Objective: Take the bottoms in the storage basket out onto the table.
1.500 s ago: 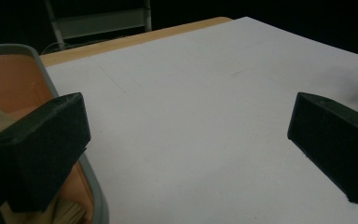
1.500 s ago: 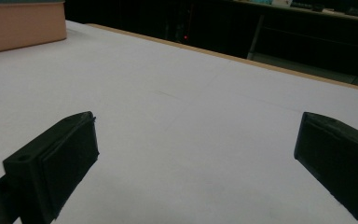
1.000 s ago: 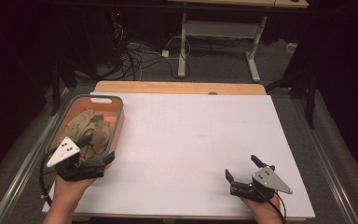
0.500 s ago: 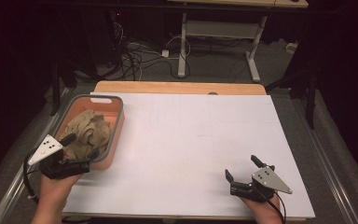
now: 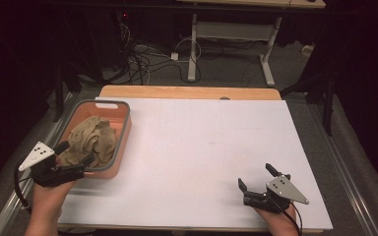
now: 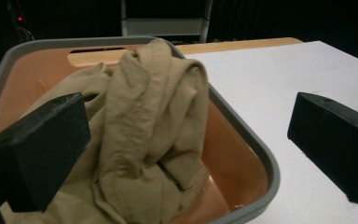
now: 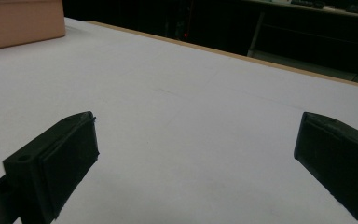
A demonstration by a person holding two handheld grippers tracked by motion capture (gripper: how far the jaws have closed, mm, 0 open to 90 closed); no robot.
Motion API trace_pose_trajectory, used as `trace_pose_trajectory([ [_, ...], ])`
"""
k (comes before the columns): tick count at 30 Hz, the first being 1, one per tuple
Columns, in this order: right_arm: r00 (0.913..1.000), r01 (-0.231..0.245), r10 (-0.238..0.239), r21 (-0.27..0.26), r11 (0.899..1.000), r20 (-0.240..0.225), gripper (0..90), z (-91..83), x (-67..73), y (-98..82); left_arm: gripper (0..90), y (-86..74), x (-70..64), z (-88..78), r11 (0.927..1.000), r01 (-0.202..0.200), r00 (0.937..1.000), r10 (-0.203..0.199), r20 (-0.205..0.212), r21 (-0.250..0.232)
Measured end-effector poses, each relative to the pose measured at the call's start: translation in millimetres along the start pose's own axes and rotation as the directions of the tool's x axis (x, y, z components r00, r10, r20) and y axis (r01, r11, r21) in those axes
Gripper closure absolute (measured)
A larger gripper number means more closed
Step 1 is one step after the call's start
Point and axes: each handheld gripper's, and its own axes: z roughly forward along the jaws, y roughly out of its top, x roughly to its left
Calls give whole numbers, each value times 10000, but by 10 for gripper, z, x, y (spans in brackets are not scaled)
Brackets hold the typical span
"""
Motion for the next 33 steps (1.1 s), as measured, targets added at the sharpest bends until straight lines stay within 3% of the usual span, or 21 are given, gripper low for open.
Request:
trace_pose_trajectory([
  [12, 10000, 36, -36, 16, 10000, -13, 4, 1, 7, 0, 0, -58, 193, -61, 9992, 392, 9982, -391, -449, 17],
  [26, 9999, 43, -43, -12, 10000, -100, 3, 3, 24, 4, 0, -72, 171, -4, 9995, 285, 9984, -278, -497, 130],
  [33, 9991, 376, -376, -19, 9993, -195, 3, -15, 37, 6, 0, -69, 144, 29, 9995, 248, 9985, -239, -483, 174],
])
